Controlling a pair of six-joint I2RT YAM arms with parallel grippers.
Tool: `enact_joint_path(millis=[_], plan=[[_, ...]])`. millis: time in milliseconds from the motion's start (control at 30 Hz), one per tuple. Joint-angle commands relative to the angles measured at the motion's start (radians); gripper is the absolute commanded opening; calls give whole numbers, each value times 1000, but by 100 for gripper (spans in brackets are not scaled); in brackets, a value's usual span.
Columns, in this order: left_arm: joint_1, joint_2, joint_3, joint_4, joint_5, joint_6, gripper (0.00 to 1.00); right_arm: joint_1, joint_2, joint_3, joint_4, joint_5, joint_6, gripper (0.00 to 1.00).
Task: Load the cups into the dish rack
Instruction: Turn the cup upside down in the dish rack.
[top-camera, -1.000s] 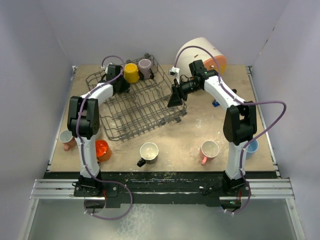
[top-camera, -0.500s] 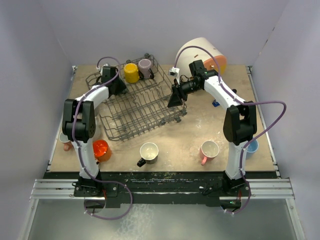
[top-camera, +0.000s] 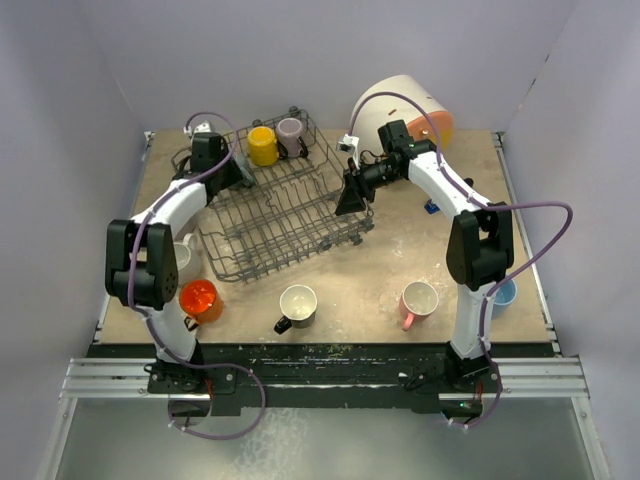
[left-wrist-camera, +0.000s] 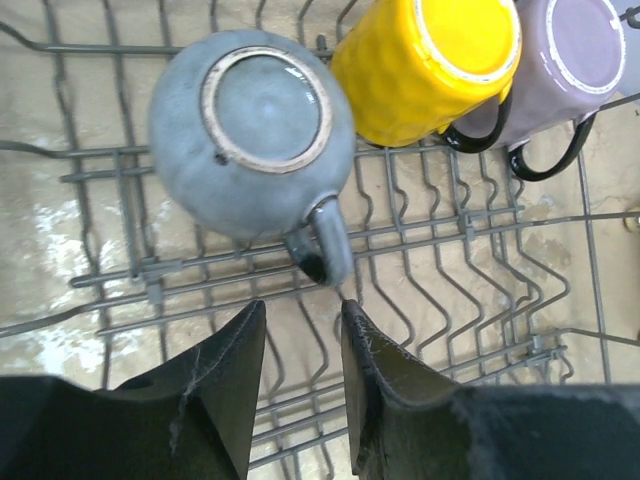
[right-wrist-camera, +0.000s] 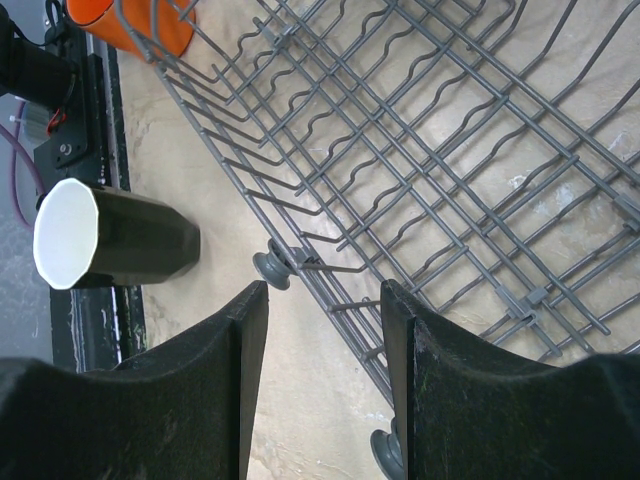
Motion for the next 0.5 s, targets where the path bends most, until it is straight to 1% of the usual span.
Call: enact_joint_path(millis=[0, 133, 267, 333, 467], plan=[[39, -88, -55, 14, -64, 44, 38, 1, -19, 20, -14, -18, -15, 52], [106, -93, -68, -47, 7, 31, 32, 2, -19, 22, -15, -17, -14, 52], [175, -60, -75, -28, 140, 70, 27, 3, -19, 20, -14, -16, -17, 52], [195, -26, -54, -31, 180, 71, 27, 3, -19, 23, -16, -16, -16, 52], [209, 58, 13, -54, 205, 65, 27, 3, -22, 22, -15, -14, -14, 52]])
